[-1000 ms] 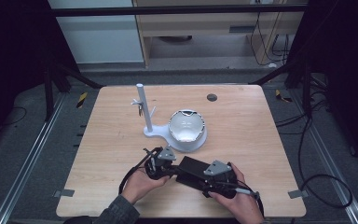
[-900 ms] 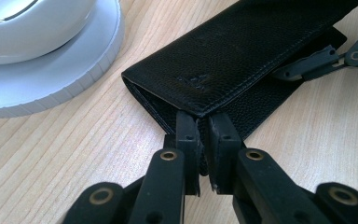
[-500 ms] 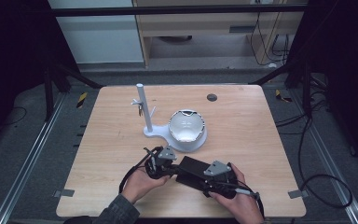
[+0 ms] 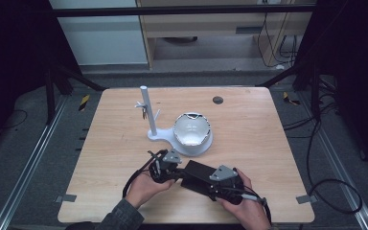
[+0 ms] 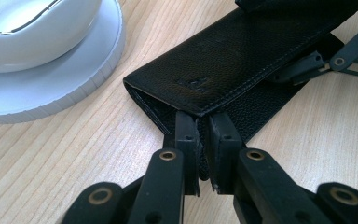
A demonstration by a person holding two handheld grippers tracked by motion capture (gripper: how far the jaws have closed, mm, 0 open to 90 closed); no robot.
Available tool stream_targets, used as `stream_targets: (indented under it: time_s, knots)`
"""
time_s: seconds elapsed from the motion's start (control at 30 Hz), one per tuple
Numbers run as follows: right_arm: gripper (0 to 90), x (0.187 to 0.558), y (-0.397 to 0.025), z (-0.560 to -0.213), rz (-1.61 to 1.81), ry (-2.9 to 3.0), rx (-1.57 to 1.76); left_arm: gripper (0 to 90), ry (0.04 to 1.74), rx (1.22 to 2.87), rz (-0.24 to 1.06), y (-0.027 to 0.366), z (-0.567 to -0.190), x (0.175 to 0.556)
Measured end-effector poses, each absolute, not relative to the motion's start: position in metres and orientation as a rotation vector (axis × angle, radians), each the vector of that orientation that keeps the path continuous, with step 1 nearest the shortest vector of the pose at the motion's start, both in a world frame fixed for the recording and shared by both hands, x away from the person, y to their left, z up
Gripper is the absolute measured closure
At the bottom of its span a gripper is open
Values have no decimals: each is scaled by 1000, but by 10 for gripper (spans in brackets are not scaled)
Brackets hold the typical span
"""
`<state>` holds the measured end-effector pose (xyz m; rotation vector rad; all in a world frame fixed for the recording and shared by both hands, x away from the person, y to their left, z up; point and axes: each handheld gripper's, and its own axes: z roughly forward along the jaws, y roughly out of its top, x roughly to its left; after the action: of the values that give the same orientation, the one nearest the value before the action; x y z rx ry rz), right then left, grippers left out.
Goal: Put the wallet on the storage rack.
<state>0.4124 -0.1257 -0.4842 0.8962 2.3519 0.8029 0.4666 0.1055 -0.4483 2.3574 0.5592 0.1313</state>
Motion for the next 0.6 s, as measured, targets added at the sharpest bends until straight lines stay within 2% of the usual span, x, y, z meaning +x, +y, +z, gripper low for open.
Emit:
stream_targets:
  time_s: [0.4, 0.47, 0.6]
  knots:
    - [415, 412, -127, -484, 792, 2333, 875, 835, 557, 2354, 136, 102, -443, 469]
    - [463, 412, -127, -483, 791, 2330, 860, 834, 564, 2349, 130, 101, -442, 470]
    - [626, 412, -128, -481, 774, 2311, 824, 791, 576, 2346, 119, 98, -440, 472]
